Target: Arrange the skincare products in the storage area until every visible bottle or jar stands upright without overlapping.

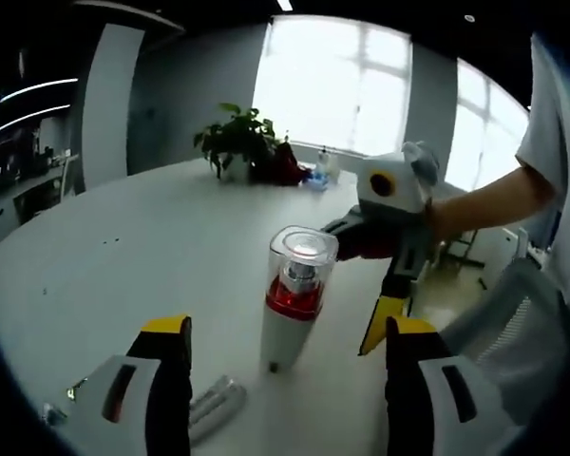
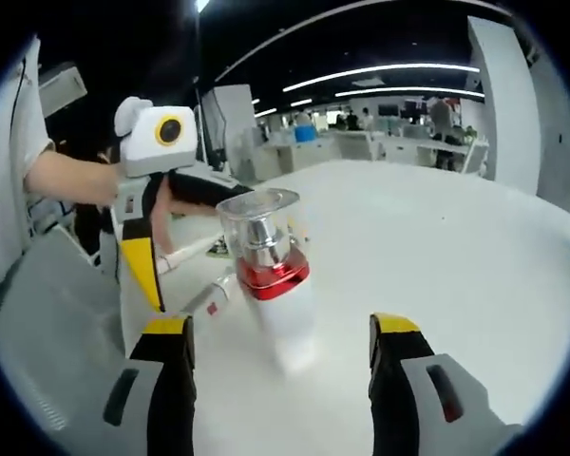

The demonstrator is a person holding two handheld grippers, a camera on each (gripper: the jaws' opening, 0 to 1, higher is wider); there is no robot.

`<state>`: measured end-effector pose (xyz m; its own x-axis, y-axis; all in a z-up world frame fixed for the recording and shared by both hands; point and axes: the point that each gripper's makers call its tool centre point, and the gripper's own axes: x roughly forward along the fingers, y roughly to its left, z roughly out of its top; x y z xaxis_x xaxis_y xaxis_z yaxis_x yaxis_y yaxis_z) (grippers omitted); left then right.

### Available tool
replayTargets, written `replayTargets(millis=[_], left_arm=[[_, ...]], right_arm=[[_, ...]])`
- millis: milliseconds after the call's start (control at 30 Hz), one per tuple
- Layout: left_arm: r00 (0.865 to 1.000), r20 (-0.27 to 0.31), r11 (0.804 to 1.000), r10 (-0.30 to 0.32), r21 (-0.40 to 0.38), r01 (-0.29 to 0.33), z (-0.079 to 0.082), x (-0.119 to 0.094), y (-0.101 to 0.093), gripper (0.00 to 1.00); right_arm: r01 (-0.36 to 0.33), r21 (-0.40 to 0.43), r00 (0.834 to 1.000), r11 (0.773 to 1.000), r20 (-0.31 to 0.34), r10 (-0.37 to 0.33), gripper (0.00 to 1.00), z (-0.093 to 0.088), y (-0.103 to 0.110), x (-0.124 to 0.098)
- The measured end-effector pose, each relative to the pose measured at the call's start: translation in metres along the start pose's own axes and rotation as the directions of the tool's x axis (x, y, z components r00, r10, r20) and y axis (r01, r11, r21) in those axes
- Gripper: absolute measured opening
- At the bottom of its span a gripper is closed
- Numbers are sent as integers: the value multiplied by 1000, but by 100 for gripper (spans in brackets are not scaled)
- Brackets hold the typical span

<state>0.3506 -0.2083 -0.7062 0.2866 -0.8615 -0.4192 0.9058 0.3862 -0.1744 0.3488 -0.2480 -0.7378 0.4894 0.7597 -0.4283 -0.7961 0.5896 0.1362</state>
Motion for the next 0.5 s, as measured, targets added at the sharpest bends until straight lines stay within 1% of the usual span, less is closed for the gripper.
replayTargets(millis=[100, 300, 367, 433, 500], left_arm=[[1000, 10, 999, 19, -37, -18, -3, -7, -1, 79], [999, -4, 995, 54, -88, -54, -17, -21, -8, 83], [998, -17, 989, 66, -135, -68, -23, -27, -10, 86], [997, -16, 985, 79, -154, -81, -26, -33, -10, 89], [996, -19, 982, 91, -167, -93, -29, -39, -12, 89]], right_arm=[[9, 11, 1000, 1000, 6, -9, 78, 1, 6, -3], [29, 55, 1000, 998, 10, -30, 83, -1, 10, -6], [31, 67, 999, 997, 22, -33, 89, 1, 12, -7], [30, 87, 999, 996, 38, -33, 92, 3, 18, -9], [23, 101, 999, 995, 32, -26, 92, 2, 22, -11]])
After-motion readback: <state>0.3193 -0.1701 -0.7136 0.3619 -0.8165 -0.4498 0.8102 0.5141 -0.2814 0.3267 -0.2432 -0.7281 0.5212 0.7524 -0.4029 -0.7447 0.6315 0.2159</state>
